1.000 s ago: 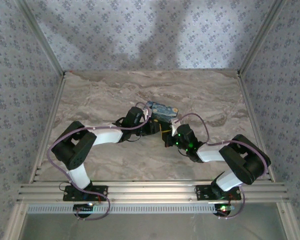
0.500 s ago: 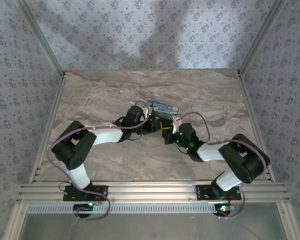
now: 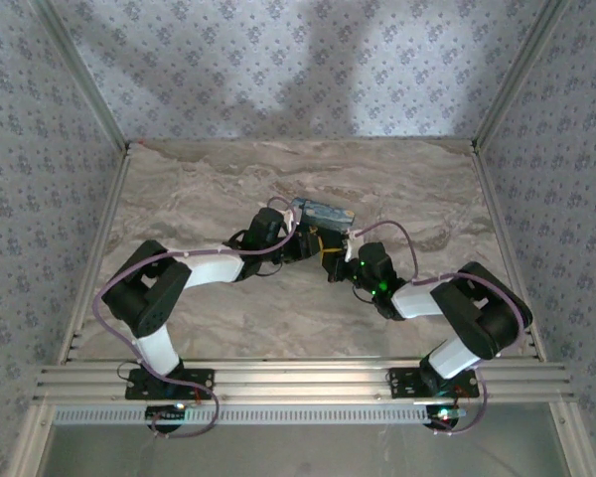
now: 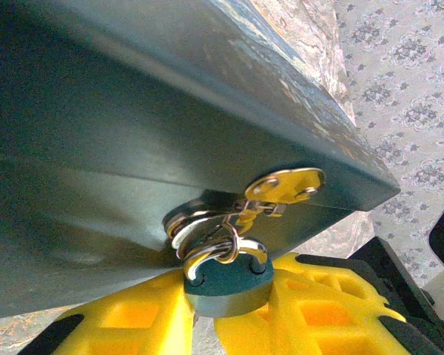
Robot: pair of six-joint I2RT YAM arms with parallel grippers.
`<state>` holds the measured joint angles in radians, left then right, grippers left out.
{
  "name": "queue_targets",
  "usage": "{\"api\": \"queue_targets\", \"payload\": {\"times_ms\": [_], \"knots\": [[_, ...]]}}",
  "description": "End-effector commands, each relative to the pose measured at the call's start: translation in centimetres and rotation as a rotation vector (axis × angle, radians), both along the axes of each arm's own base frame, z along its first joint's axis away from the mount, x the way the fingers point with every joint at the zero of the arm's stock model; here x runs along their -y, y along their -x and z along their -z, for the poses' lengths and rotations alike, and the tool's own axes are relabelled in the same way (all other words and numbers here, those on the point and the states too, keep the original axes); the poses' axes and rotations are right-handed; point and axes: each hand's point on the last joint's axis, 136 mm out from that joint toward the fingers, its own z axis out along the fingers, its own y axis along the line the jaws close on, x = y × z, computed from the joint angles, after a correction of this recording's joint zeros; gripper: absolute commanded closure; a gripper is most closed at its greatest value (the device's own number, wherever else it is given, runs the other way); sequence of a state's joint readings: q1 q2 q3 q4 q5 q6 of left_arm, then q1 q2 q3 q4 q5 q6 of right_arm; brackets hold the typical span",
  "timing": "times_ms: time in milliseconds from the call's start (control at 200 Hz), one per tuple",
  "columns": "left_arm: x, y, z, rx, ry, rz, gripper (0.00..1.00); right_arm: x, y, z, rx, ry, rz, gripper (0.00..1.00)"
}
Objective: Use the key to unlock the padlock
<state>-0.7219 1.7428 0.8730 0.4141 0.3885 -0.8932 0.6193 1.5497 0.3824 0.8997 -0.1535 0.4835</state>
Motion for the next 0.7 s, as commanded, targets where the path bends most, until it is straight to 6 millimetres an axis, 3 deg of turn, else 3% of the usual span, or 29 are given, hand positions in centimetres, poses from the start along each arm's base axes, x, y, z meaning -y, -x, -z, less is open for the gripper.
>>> {"api": "queue_targets", "payload": {"times_ms": [0, 195, 365, 695], "knots": [[1.5, 2.0, 0.4, -0.049, 0.021, 0.088, 0.71, -1.2, -1.6, -4.6, 0.135, -0.108, -0.003, 1.00], [1.2, 1.8, 1.0, -0.050, 0.008, 0.079, 0.70, -0.3, -1.0, -0.9, 0.067, -0.050, 0.014, 1.00], [1.1, 1.7, 1.7, -0.061, -0.001, 0.075, 0.68, 0.1, -0.6, 0.3, 0.042, -0.033, 0.025, 1.00], [0.3, 1.4, 2.7, -0.074, -0.020, 0.050, 0.56, 0.4, 0.0, 3.0, -0.020, 0.001, 0.040, 1.00]]}}
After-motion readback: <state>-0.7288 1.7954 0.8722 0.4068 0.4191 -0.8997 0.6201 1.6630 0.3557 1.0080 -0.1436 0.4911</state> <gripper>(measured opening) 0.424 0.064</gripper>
